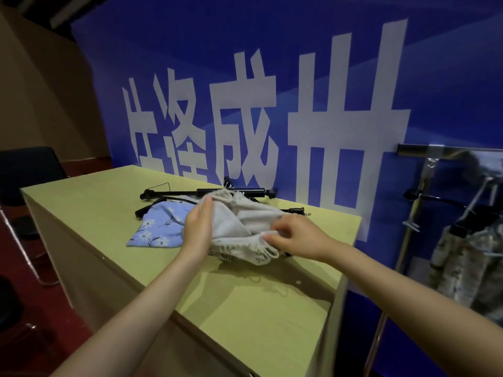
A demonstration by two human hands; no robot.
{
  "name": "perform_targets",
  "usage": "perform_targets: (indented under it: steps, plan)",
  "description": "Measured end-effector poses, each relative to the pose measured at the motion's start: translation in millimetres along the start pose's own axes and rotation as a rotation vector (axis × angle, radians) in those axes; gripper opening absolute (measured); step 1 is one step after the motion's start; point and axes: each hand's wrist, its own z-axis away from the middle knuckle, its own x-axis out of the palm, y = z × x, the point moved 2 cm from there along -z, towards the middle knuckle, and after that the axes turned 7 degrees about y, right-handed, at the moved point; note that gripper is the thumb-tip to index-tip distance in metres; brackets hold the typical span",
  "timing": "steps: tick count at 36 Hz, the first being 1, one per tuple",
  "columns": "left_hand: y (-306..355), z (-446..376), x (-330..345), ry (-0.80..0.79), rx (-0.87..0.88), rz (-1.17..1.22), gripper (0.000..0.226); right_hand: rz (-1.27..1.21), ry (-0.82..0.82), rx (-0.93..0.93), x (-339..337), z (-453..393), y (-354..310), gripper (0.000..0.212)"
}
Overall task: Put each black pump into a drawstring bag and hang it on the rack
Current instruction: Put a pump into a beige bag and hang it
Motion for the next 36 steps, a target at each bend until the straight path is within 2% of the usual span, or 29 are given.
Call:
perform_targets:
  steps: [5,10,13,16,23,27,30,36]
  plan:
    - [55,-24,10,0.127,0.083,0.209,0.027,-0.312,0.326,0.049,-26,-23,-23,0.026]
    - [108,-45,13,0.239,0.254,0.248,0.025,-0.489,0.426,0.144,-34,-63,-15,0.018]
    - [113,-53,17,0.234,0.342,0.117,0.022,-0.397,0.480,0.253,-29,-78,11,0.020]
    - [86,-60,26,0.132,0.314,-0.091,0.026,-0.156,0.384,0.355,-20,-82,36,0.025]
    - [-1,-60,25,-0.020,0.210,-0.418,0.041,0.230,-0.051,0.455,13,-72,74,0.043]
    - [-41,-64,13,-0.040,0.183,-0.530,0.042,0.496,-0.080,0.312,18,-74,72,0.043]
    - [-66,-63,2,-0.039,0.200,-0.615,0.051,0.639,-0.142,0.243,24,-81,69,0.047]
    - [-76,-67,-3,-0.007,0.174,-0.562,0.044,0.675,-0.201,0.220,35,-98,72,0.041]
